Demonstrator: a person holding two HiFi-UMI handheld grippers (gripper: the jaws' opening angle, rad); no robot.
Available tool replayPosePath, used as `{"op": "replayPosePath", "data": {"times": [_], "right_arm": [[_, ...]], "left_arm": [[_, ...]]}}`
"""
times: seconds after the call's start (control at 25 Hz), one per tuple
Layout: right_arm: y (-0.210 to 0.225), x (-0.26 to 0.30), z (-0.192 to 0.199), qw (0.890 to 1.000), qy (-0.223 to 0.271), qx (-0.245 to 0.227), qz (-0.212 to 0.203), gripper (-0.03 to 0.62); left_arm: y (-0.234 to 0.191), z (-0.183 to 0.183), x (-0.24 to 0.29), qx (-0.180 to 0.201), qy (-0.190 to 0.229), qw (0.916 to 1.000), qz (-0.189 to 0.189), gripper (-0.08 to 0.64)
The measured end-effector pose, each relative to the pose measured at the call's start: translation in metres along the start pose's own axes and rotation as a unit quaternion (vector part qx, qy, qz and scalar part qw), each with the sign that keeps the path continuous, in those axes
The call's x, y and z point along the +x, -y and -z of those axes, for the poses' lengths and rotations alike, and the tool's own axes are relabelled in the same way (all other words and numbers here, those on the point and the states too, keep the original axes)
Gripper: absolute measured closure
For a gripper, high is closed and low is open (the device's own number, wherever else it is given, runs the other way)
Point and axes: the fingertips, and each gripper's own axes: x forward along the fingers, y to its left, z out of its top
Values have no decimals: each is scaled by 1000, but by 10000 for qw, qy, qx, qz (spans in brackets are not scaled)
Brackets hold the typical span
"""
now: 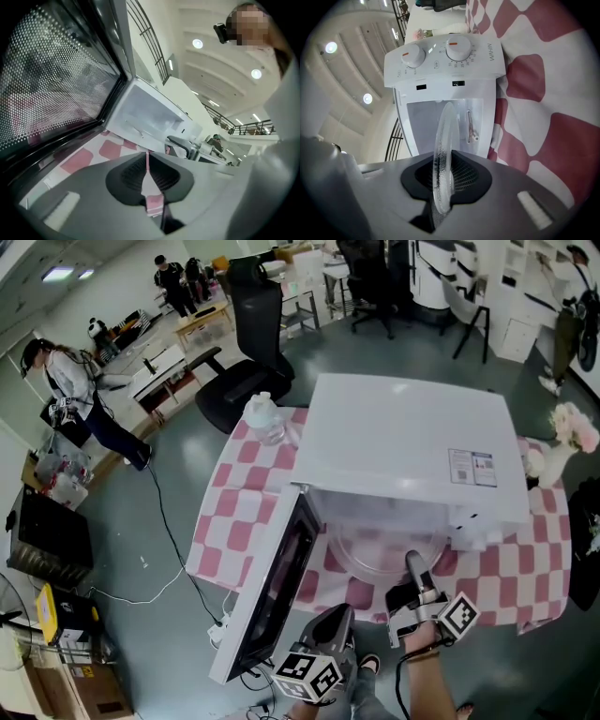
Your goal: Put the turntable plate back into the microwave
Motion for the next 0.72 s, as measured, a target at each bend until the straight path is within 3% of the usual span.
{"op": "replayPosePath", "data": {"times": [0.72], "right_arm": [[11, 34, -10, 9994, 329, -73, 112, 546]], "left_arm": [[-5, 4, 12, 81, -145, 9998, 66, 560]]}}
